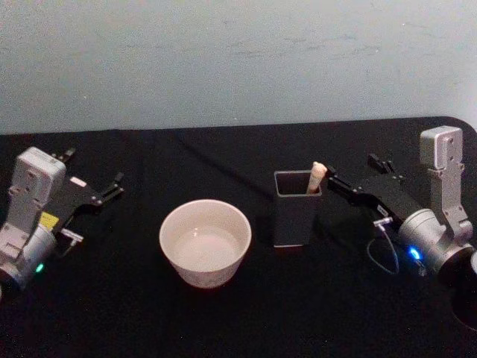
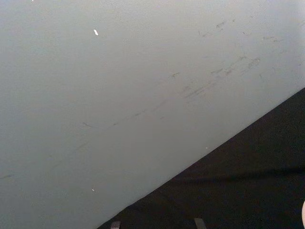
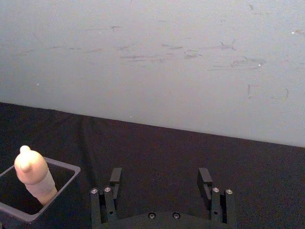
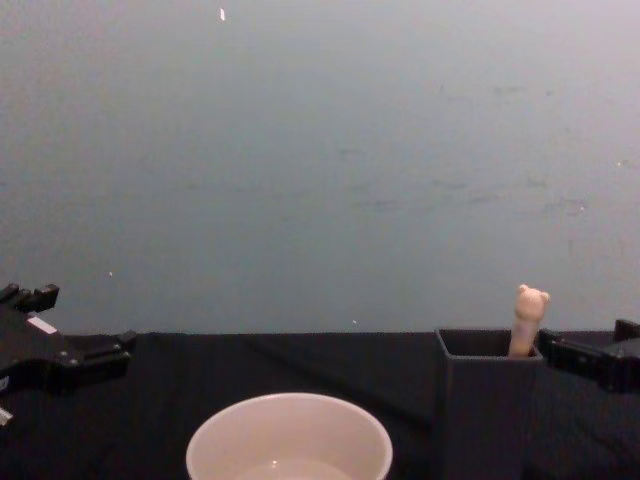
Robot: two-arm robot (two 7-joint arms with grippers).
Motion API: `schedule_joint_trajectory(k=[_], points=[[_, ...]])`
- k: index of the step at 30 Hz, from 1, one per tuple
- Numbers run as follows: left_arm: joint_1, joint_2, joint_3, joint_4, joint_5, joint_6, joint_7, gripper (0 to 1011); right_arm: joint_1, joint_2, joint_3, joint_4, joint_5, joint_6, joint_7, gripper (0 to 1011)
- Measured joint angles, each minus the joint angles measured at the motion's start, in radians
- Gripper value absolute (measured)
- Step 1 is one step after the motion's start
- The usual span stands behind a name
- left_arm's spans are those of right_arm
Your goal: Pick up the stirring spoon with one hand, stir inside the cup, then place it back in its original position.
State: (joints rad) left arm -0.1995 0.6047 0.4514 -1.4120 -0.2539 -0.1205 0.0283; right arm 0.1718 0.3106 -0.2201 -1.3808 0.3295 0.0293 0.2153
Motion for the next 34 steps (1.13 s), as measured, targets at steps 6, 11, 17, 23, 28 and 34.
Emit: schedule_joint_trajectory(k=[6, 11, 17, 23, 28, 34], points=[[0.0, 0.0, 0.0, 0.0, 0.0, 0.0, 0.0, 1001, 0.0, 0.0, 0.0, -0.001, 0.001, 0.0, 0.0, 1002], [0.0, 0.0, 0.0, 0.0, 0.0, 0.0, 0.0, 1001, 0.0, 0.0, 0.0, -0.001, 0.001, -0.001, 0.0, 1002], [0.0, 0.0, 0.0, 0.0, 0.0, 0.0, 0.0, 1001, 0.0, 0.0, 0.0, -0.001, 0.001, -0.001, 0.0, 1002], [0.0, 0.0, 0.0, 0.0, 0.0, 0.0, 0.0, 1001, 0.0, 0.0, 0.0, -0.001, 0.001, -0.001, 0.0, 1002], [0.0, 0.0, 0.0, 0.0, 0.0, 0.0, 0.0, 1001, 0.0, 0.0, 0.0, -0.001, 0.001, -0.001, 0.0, 1002], [0.0, 0.0, 0.0, 0.0, 0.0, 0.0, 0.0, 1002, 0.0, 0.0, 0.0, -0.001, 0.001, -0.001, 0.0, 1002]])
